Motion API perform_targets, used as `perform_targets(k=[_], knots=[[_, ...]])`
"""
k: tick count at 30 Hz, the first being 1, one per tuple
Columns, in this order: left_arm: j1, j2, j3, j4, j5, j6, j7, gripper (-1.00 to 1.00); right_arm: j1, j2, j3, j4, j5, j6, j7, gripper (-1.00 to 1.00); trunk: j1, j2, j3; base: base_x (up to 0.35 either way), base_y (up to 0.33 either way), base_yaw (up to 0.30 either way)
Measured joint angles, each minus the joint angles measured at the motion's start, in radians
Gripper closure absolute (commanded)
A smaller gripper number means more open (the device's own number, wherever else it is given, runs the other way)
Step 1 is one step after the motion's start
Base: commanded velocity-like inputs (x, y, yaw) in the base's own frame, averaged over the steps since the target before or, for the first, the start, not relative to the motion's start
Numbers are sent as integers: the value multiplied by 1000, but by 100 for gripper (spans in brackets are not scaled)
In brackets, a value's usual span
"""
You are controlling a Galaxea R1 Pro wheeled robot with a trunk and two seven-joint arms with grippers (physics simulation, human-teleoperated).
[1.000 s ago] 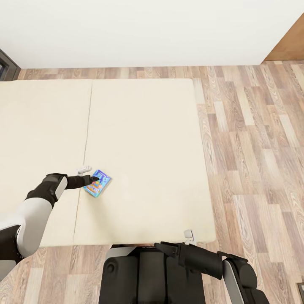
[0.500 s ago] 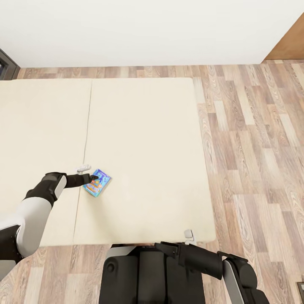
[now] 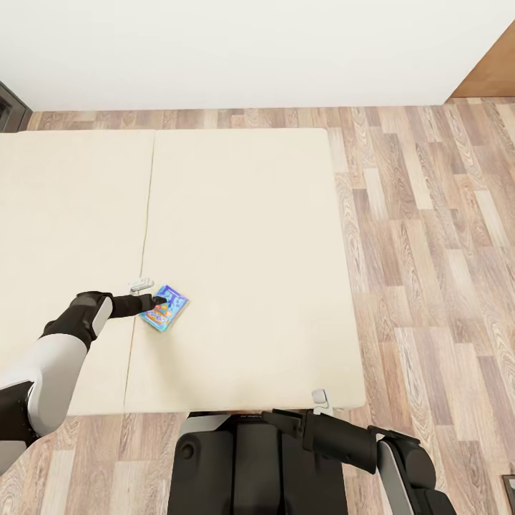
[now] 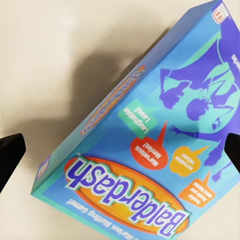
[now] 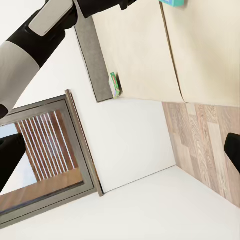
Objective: Put all the toys in the child's room - the three board games (two on the bed and one on the table), the two jigsaw puzzles on the table, and the tennis ball on the table - inside the toy box on the table in the child's room.
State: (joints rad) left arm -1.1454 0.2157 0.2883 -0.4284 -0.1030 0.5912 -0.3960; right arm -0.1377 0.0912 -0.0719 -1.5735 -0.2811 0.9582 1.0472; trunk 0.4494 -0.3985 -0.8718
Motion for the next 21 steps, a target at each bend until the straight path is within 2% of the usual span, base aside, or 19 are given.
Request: perform_targets(k=[8,13,21], knots=[[0,7,-2,0,0,-8,-7,-100,0,0,0,0,0,0,0,-100,0,0,0,0,0,0],[0,29,-3,2,1,-14,-18,-100,0,0,0,0,-1,0,0,-100,0,0,0,0,0,0],[0,40,-3,3,0,-28,-56,-100,0,0,0,0,-1,0,-1,-100,0,0,0,0,0,0]])
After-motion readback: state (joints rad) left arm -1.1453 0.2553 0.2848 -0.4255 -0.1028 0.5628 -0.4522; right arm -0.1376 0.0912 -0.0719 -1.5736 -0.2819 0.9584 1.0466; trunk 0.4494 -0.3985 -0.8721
